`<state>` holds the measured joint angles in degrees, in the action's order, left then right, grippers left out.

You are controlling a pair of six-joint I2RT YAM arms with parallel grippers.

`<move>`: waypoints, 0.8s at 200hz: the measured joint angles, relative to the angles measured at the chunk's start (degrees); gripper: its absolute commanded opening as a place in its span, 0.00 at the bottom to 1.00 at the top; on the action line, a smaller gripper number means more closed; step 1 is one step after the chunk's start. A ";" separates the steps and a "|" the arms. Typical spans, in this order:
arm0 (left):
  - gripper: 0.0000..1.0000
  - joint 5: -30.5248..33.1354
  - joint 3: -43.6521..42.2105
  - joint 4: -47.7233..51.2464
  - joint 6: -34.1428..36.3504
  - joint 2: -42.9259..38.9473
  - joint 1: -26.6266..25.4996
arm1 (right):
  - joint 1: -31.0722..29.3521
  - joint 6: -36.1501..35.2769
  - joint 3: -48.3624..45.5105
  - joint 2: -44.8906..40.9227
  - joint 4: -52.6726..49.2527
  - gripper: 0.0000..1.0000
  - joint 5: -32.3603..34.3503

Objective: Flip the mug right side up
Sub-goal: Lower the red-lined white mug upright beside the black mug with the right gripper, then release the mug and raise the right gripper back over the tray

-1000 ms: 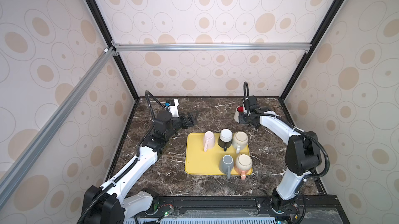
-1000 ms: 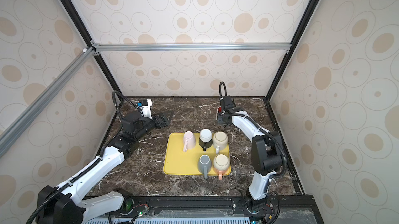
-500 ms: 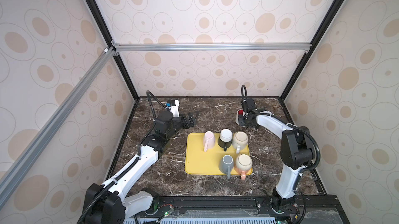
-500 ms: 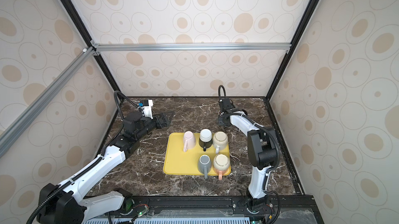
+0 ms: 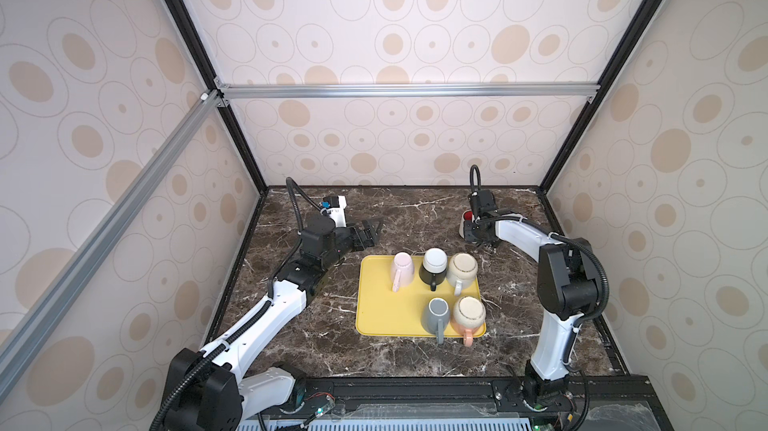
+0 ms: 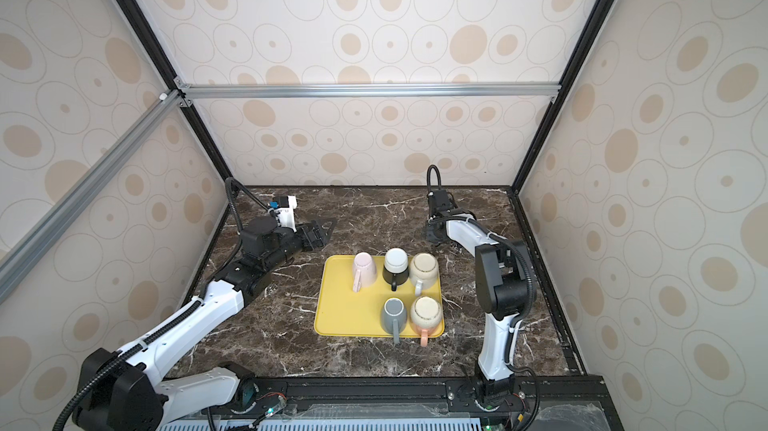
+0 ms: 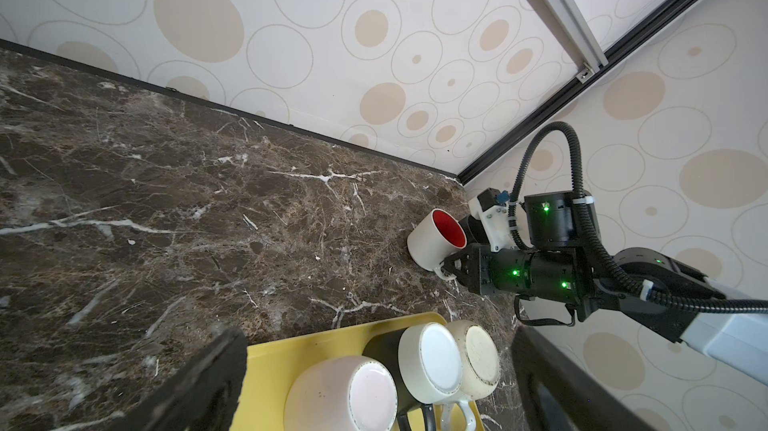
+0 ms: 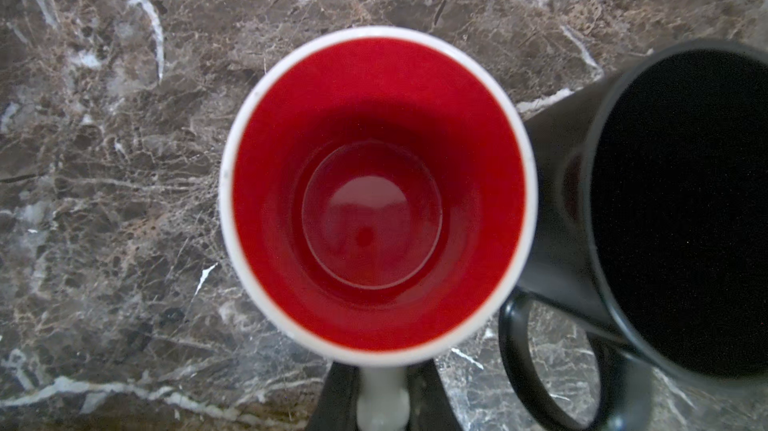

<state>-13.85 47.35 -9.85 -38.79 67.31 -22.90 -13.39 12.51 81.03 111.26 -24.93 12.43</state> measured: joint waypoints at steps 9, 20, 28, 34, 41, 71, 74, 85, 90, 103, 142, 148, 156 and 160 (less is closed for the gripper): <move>1.00 0.00 -0.15 0.00 0.02 0.00 0.00 | 0.00 -0.02 -0.44 -0.02 0.57 0.00 0.02; 1.00 0.00 -0.35 0.02 0.00 0.00 0.00 | 0.00 -0.07 -1.09 -0.04 1.42 0.00 0.07; 1.00 0.00 -0.46 0.02 0.00 0.00 0.00 | 0.00 -0.11 -1.51 -0.04 1.90 0.00 0.11; 1.00 0.00 -0.52 0.00 0.00 0.00 0.00 | 0.00 -0.13 -1.66 -0.04 2.10 0.02 0.15; 1.00 -0.02 -0.61 -0.07 0.00 0.00 0.00 | 0.00 -0.15 -1.77 -0.04 2.21 0.02 0.22; 1.00 -0.07 -0.87 -0.46 0.00 0.00 0.00 | 0.00 -0.13 -2.56 -0.37 3.04 0.15 0.15; 1.00 -0.07 -0.87 -0.48 0.00 0.00 0.00 | 0.00 -0.13 -2.67 -0.42 3.17 0.16 0.11; 1.00 -0.07 -0.96 -0.52 0.00 0.00 0.00 | 0.00 -0.07 -2.86 -0.48 3.41 0.20 0.07; 1.00 -0.07 -0.96 -0.52 0.00 0.00 0.00 | 0.00 -0.02 -2.86 -0.48 3.41 0.21 0.02; 1.00 -0.09 -0.98 -0.59 0.00 0.00 0.00 | 0.00 0.02 -2.89 -0.48 3.06 0.27 -0.26; 1.00 -0.11 -1.25 -0.76 0.07 0.00 0.00 | 0.00 0.46 -3.28 -1.40 2.21 0.39 -1.42; 1.00 -0.11 -1.29 -0.74 0.11 0.00 0.00 | 0.00 0.50 -3.34 -1.77 2.03 0.39 -1.55; 1.00 -0.07 -1.33 -0.74 0.24 0.00 0.00 | 0.00 0.66 -3.39 -2.34 1.88 0.40 -1.73; 1.00 -0.04 -1.36 -0.74 0.28 0.00 0.00 | 0.00 0.68 -3.39 -2.58 1.79 0.40 -1.81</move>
<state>-13.89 46.00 -10.59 -38.50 67.31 -22.90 -13.39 13.19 77.65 108.68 -23.14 10.61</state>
